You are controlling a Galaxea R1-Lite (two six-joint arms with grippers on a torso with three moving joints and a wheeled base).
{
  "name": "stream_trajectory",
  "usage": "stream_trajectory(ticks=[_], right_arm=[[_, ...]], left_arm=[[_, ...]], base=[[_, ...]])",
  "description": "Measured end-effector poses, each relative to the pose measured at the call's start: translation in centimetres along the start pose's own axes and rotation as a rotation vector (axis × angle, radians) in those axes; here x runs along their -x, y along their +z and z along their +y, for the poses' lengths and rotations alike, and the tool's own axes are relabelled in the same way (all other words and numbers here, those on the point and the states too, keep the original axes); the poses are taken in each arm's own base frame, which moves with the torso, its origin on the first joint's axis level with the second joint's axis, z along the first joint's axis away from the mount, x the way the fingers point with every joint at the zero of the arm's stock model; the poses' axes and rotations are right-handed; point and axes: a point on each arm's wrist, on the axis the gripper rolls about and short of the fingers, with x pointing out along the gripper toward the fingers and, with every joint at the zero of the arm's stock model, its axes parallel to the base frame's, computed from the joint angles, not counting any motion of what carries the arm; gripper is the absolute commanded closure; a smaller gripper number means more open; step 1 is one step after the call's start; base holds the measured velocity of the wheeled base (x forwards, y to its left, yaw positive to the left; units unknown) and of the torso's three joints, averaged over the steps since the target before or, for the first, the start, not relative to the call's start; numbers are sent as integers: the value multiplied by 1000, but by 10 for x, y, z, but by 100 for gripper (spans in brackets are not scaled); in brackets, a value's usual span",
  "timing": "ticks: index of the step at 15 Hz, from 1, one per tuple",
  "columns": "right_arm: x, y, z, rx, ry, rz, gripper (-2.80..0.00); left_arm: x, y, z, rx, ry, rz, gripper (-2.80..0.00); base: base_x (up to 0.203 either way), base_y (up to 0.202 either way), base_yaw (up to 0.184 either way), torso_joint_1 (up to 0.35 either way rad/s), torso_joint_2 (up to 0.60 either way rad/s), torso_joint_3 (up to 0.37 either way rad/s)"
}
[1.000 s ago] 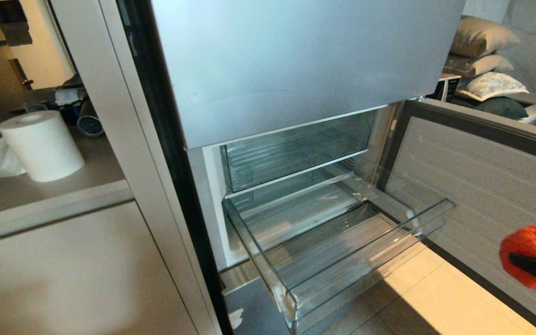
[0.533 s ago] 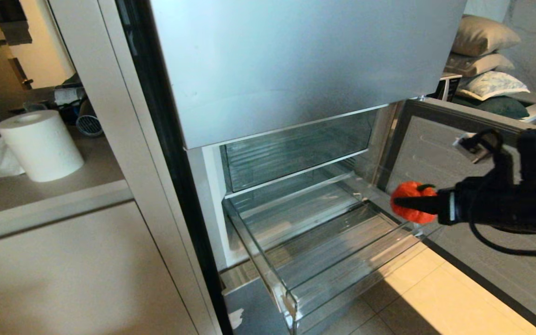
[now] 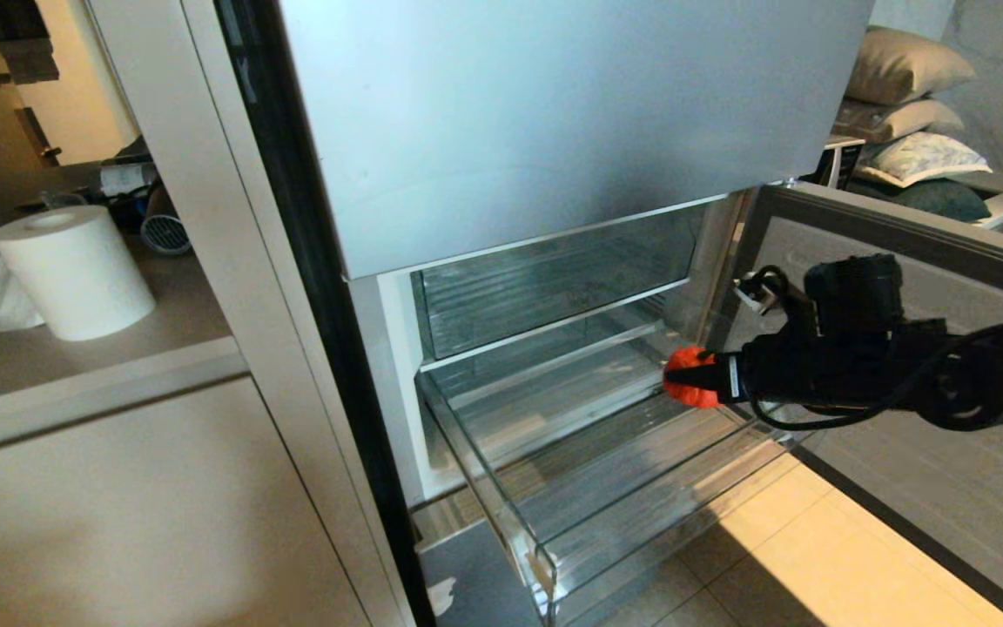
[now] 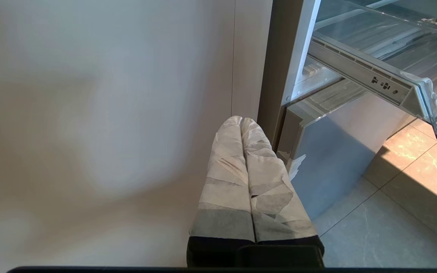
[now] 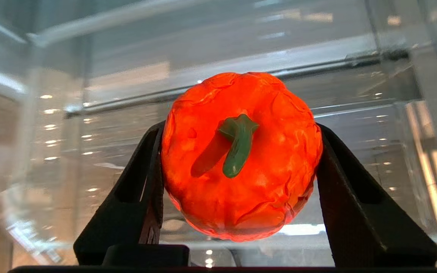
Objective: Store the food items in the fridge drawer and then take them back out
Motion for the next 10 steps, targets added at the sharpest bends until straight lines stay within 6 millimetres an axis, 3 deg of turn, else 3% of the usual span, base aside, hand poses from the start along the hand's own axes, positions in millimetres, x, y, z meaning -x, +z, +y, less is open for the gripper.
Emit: stream_trajectory(ticks=[10], right_arm=[[-58, -13, -20, -18, -8, 60, 0]], left_arm=[[0, 0, 0, 0, 0, 0, 0]], base=[[0, 0, 0, 0, 0, 0]])
